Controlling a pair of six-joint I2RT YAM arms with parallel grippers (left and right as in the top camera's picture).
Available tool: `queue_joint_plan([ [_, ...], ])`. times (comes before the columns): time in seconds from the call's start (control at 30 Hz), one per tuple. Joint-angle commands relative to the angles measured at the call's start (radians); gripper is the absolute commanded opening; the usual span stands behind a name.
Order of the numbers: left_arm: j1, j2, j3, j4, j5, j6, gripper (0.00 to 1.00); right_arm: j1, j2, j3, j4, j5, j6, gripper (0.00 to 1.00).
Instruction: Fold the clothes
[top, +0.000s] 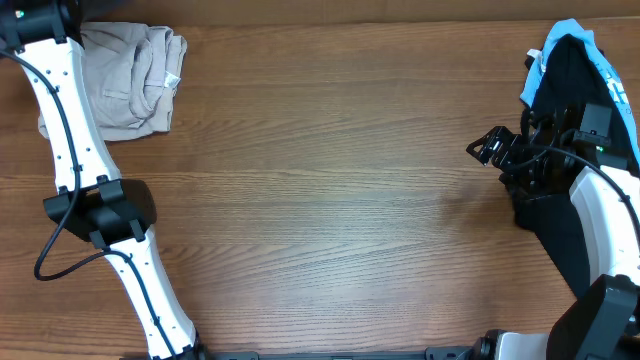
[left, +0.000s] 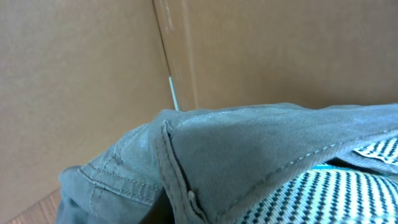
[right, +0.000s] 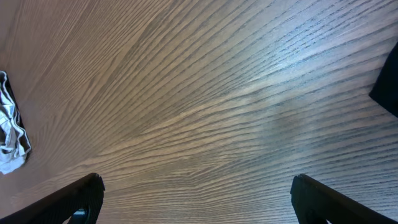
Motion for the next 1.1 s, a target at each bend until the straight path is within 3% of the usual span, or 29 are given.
queue_joint_plan([
  [0.0, 0.002, -0.039, -0.018, 0.003, -0.063, 0.048, 0.04, 0.000, -0.002, 0.003, 0.004, -0.012, -0.006, 1.00],
  [0.33, 0.001, -0.022, -0.348, 0.047, -0.043, 0.045, 0.04, 0.000, -0.002, 0.003, 0.004, -0.012, -0.006, 1.00],
  [0.73, 0.027, -0.068, -0.017, 0.046, -0.046, 0.093, 0.04, 0.000, -0.002, 0.003, 0.008, -0.025, -0.003, 1.00],
  [0.93, 0.032, -0.041, -0.051, 0.102, -0.057, 0.093, 0.04, 0.000, -0.002, 0.003, 0.010, -0.027, -0.003, 1.00],
  [1.07, 0.032, -0.008, -0.124, 0.222, -0.132, 0.093, 0.04, 0.000, -0.002, 0.003, 0.011, -0.027, -0.003, 1.00],
])
